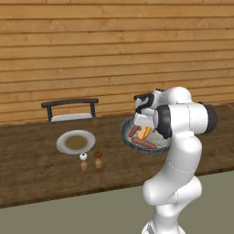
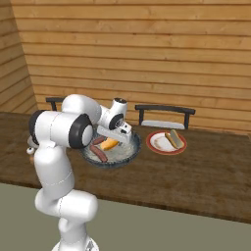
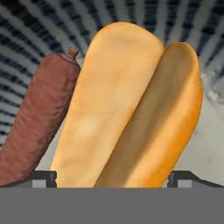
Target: Place one bun and one sausage from the bowl on each plate.
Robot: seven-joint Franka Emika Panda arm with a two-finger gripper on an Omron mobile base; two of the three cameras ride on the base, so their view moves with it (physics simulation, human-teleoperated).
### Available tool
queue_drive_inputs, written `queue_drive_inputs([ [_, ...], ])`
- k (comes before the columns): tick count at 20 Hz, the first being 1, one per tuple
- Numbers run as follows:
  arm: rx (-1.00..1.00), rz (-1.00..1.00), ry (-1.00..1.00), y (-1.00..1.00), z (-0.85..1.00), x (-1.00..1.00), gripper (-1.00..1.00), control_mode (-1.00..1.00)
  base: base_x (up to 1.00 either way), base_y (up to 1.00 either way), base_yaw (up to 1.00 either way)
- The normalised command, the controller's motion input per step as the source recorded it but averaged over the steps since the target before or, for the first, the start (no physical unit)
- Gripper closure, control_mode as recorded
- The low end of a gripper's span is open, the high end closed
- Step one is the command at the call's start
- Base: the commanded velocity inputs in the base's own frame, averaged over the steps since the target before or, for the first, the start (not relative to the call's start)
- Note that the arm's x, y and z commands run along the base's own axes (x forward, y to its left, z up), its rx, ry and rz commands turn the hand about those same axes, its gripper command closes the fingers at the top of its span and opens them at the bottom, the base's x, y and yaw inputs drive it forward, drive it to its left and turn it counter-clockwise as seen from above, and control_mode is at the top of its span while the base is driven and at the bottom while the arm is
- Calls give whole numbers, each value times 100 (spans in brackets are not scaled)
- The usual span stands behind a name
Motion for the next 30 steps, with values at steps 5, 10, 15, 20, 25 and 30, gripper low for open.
queue_drive_inputs([
  [5, 0, 0, 0, 13, -17, 0, -100, -100, 0, 0, 0],
  [10, 0, 0, 0, 0, 0, 0, 100, -100, 0, 0, 0],
  [15, 0, 0, 0, 0, 0, 0, 100, -100, 0, 0, 0],
  [20, 0, 0, 0, -16, 65, -34, 100, -100, 0, 0, 0],
  [25, 0, 2, 0, -19, 96, -60, 100, -100, 0, 0, 0],
  [30, -11, 36, 0, 43, 90, -70, 100, -100, 0, 0, 0],
])
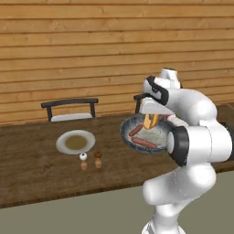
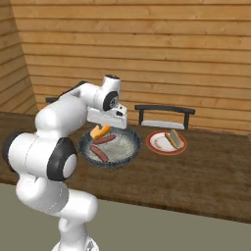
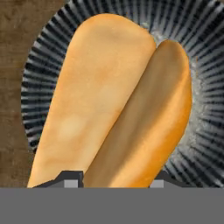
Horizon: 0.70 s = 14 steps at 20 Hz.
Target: Place one bun and one sausage from the bowl on each plate.
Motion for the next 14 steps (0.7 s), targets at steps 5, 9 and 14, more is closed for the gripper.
queue_drive_inputs([
  [5, -15, 40, -5, 80, 64, -79, 100, -100, 0, 0, 0],
  [9, -4, 26, -7, 75, 10, -32, 100, -100, 0, 0, 0],
  [14, 0, 16, -2, 94, -2, 7, 100, -100, 0, 0, 0],
])
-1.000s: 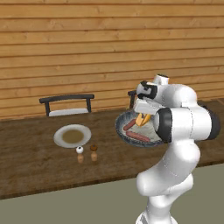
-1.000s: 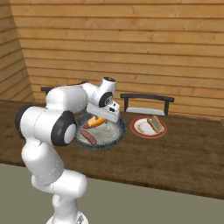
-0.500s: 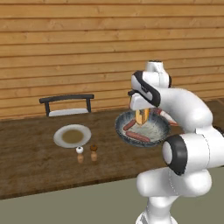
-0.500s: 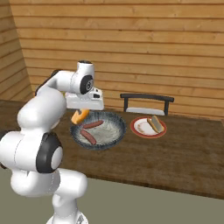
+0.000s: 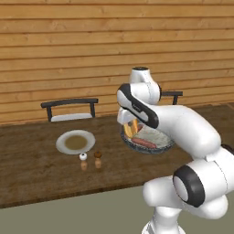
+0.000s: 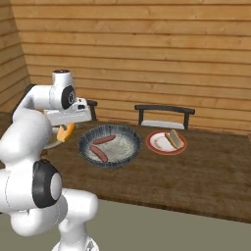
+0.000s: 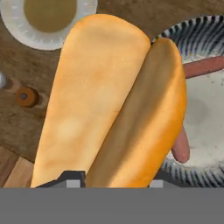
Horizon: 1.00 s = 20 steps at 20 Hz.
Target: Place one bun and one sausage from the bowl on each plate.
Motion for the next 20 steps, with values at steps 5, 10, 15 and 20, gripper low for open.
queue_drive_inputs([
  [5, 9, 13, 0, 100, -13, 46, 100, -100, 0, 0, 0],
  [10, 0, 2, 0, 96, -1, 90, 100, -100, 0, 0, 0],
  [15, -9, 1, 0, 53, -42, 47, 100, -100, 0, 0, 0],
  [20, 0, 3, 1, 46, -54, 48, 100, -100, 0, 0, 0],
])
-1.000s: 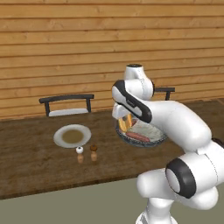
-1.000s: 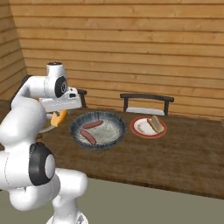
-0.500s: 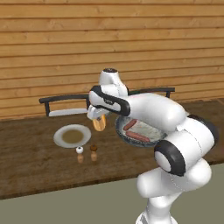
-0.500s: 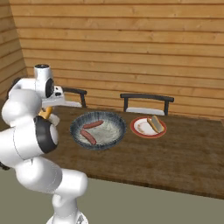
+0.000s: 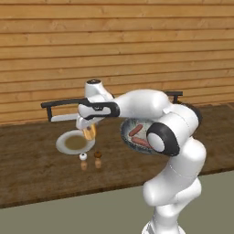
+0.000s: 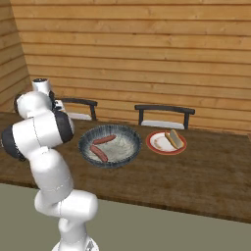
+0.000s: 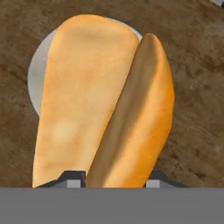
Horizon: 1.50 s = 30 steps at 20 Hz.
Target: Place one bun and one sausage from the bowl on each plate.
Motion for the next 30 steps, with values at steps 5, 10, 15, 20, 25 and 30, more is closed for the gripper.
queue_drive_inputs([
  [5, -10, 0, 26, 18, -42, 48, 100, -100, 0, 0, 0],
  [10, -6, 0, 20, 28, -41, 36, 100, -100, 0, 0, 0],
  [15, -6, 0, 18, 41, -26, 45, 100, -100, 0, 0, 0],
  [20, -5, 0, 18, 9, -45, 32, 100, -100, 0, 0, 0],
  [25, -1, 0, 6, -2, -41, 0, 100, -100, 0, 0, 0],
  [30, 0, 0, 0, 0, 0, 0, -100, -100, 0, 0, 0],
])
